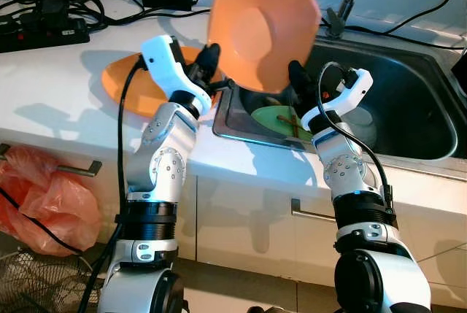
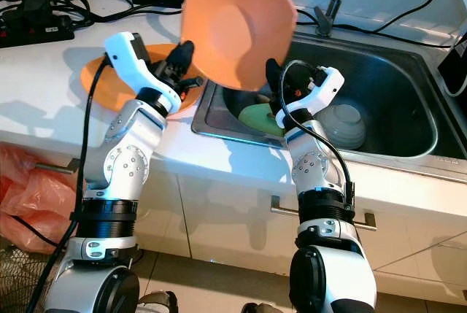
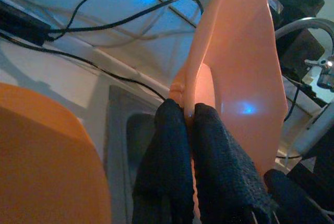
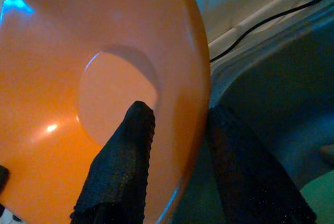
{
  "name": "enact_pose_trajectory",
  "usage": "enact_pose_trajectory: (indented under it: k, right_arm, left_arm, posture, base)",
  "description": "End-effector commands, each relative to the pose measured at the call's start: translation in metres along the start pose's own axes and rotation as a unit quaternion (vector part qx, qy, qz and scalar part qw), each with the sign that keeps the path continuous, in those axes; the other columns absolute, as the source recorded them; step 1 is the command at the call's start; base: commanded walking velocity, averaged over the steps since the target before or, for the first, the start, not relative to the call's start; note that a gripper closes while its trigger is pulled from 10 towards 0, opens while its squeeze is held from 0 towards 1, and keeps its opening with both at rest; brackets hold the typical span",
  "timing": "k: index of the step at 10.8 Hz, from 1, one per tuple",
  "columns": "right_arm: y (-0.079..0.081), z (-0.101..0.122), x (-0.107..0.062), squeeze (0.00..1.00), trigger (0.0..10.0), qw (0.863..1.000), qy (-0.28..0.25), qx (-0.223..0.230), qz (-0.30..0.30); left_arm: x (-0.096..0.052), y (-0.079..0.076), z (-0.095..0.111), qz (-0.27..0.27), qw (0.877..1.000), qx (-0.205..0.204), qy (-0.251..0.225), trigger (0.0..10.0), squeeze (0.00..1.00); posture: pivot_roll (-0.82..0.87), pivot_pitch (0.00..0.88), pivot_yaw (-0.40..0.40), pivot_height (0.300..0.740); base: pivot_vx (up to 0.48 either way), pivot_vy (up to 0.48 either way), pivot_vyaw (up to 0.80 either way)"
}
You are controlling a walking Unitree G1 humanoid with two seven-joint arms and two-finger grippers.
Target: Kitchen organization
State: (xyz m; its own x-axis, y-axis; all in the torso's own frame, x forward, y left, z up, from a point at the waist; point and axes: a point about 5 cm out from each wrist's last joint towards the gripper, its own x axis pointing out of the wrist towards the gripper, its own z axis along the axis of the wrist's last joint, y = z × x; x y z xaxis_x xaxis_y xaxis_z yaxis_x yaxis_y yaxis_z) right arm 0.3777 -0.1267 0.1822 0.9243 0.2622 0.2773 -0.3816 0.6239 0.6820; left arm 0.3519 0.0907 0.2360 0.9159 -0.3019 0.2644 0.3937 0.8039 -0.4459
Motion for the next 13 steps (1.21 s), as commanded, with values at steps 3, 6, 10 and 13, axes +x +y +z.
enact_pose_trajectory:
  k: [3,6,10,13]
  right_arm:
    - [0.000,0.004,-0.001,0.00,10.0,1.000,-0.004,-0.001,0.005]
    - [0.000,0.002,-0.002,0.00,10.0,1.000,-0.002,0.001,0.004]
    - [-0.002,0.002,-0.002,0.00,0.0,1.000,-0.004,0.005,-0.006]
    - [-0.003,0.002,-0.003,0.00,0.0,1.000,-0.005,0.010,-0.007]
  left_arm:
    - [-0.001,-0.015,0.004,-0.042,0.999,-0.003,-0.007,10.0,0.00]
    - [-0.003,-0.022,-0.001,-0.072,0.997,-0.003,0.013,10.0,0.00]
    - [-0.004,-0.018,-0.002,-0.067,0.998,0.002,0.019,10.0,0.00]
    - [-0.006,-0.016,-0.011,-0.060,0.997,0.028,0.044,10.0,0.00]
  posture:
    - [0.11,0.075,-0.074,0.740]
    - [0.11,0.079,-0.078,0.740]
    - [0.12,0.083,-0.080,0.740]
    - [0.11,0.085,-0.078,0.740]
  base:
    - [0.000,0.000,0.00]
    - [0.000,0.000,0.00]
    - [0.000,0.000,0.00]
    - [0.000,0.000,0.00]
